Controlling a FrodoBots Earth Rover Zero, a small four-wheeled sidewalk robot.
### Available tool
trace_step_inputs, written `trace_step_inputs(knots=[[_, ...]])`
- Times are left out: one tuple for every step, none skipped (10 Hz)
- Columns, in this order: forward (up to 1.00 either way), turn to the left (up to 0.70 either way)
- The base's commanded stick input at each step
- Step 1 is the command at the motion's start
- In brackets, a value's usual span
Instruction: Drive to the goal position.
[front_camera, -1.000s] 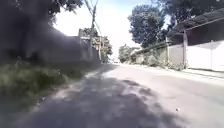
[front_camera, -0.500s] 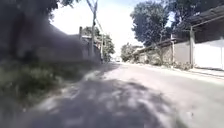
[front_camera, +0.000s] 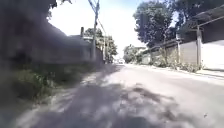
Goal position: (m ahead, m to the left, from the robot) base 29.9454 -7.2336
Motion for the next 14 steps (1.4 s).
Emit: trace_step_inputs(knots=[[1.0,0.0],[1.0,0.0],[1.0,0.0],[1.0,0.0],[1.0,0.0],[1.0,0.0],[1.0,0.0],[1.0,0.0],[1.0,0.0],[1.0,0.0],[1.0,0.0],[1.0,0.0],[1.0,0.0],[1.0,0.0]])
